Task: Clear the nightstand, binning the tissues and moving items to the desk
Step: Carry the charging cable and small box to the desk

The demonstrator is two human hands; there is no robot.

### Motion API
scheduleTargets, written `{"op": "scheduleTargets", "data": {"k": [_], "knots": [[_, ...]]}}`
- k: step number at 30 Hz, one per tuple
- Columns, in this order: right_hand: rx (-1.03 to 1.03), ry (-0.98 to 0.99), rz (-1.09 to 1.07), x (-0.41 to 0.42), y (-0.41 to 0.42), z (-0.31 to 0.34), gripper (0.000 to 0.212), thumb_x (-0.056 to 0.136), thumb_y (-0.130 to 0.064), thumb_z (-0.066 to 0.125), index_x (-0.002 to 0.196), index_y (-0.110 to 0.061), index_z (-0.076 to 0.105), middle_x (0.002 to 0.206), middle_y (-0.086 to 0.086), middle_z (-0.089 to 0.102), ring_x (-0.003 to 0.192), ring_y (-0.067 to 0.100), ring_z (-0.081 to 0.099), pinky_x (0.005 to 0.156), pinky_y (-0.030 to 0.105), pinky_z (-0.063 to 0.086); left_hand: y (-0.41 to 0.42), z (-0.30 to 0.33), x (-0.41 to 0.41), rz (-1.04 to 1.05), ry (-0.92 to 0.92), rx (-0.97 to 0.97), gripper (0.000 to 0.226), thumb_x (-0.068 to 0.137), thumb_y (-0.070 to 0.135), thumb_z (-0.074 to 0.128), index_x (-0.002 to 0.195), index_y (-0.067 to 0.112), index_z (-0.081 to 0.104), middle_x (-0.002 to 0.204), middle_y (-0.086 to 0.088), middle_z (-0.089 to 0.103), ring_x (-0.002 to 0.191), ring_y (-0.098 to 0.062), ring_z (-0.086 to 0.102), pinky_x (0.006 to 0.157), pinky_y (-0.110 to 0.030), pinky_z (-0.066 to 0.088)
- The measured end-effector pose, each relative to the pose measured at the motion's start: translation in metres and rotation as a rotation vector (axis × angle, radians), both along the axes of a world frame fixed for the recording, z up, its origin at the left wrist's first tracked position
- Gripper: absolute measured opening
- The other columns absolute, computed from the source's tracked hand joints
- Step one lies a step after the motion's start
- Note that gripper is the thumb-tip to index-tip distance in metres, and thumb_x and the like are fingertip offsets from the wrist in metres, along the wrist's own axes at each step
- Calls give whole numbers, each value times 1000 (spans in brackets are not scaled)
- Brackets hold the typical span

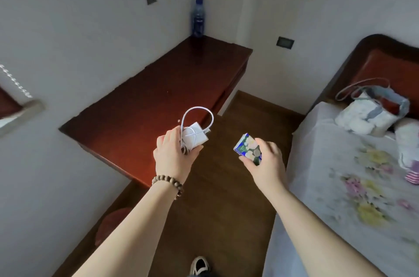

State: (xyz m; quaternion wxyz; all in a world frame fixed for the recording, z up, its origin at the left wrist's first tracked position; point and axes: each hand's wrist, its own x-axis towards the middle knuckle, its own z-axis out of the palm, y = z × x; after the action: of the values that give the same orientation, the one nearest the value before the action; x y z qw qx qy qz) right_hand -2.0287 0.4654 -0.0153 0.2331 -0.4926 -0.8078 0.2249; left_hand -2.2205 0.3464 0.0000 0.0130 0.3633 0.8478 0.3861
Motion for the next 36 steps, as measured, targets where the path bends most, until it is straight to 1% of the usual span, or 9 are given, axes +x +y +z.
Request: {"op": "scheduleTargets", "data": {"k": [4, 6, 8, 13, 19, 24, 29, 34, 36], "knots": [[21, 13, 96, -58, 45, 4, 60, 76, -37, 74, 127, -17, 51, 121, 5, 54, 103, 10, 52, 63, 8, 34, 36, 15, -41, 54, 15, -14, 53, 74, 39, 76, 117, 21, 50, 115, 1, 58, 107, -22, 45, 82, -39, 38], [16, 21, 162, -91, 67, 2, 59, 75, -36, 76, 126, -17, 52, 119, 5, 54, 104, 11, 51, 66, 11, 37, 48, 16, -63, 94, 30, -19, 52, 74, 40, 76, 115, 21, 51, 113, 2, 58, 105, -22, 45, 83, -43, 41], [19, 24, 245, -126, 89, -1, 59, 74, -34, 76, 125, -17, 53, 117, 4, 54, 107, 14, 51, 71, 18, 41, 57, 13, -85, 138, 43, -19, 50, 73, 40, 76, 112, 21, 51, 110, 4, 58, 103, -21, 45, 82, -44, 42], [15, 28, 473, -219, 148, -8, 58, 74, -33, 77, 124, -15, 53, 116, 4, 54, 108, 19, 50, 77, 24, 45, 78, -9, -142, 287, 43, -84, 55, 72, 41, 76, 116, 23, 50, 112, 8, 57, 105, -21, 42, 85, -43, 37], [25, -34, 717, -311, 221, -12, 62, 77, -37, 73, 130, -16, 49, 124, 3, 51, 116, 17, 49, 81, 21, 43, 118, -29, -195, 518, 44, -243, 63, 74, 47, 71, 127, 23, 46, 119, 8, 54, 111, -23, 39, 88, -43, 33], [-3, -68, 890, -361, 267, -14, 63, 76, -37, 73, 130, -14, 50, 122, 3, 53, 116, 17, 48, 84, 23, 43, 136, -43, -216, 621, 11, -420, 60, 76, 48, 69, 126, 27, 42, 121, 11, 52, 111, -22, 38, 88, -41, 33], [-58, -79, 1020, -396, 272, -22, 61, 76, -35, 74, 128, -14, 51, 119, 2, 53, 113, 17, 49, 83, 22, 40, 143, -55, -239, 680, -45, -533, 58, 78, 42, 68, 127, 27, 39, 124, 9, 50, 111, -24, 38, 89, -44, 34], [-70, -105, 1061, -415, 270, -30, 61, 76, -36, 74, 129, -14, 51, 119, 2, 53, 113, 17, 48, 86, 26, 44, 145, -62, -285, 676, -72, -609, 62, 80, 39, 68, 129, 23, 35, 127, 6, 48, 116, -26, 37, 93, -47, 32], [-51, -117, 1060, -421, 269, -33, 62, 77, -37, 73, 130, -15, 50, 121, 2, 52, 115, 16, 47, 85, 26, 45, 142, -67, -306, 663, -65, -637, 62, 80, 38, 68, 129, 22, 34, 128, 3, 48, 118, -28, 36, 94, -49, 32]]}}
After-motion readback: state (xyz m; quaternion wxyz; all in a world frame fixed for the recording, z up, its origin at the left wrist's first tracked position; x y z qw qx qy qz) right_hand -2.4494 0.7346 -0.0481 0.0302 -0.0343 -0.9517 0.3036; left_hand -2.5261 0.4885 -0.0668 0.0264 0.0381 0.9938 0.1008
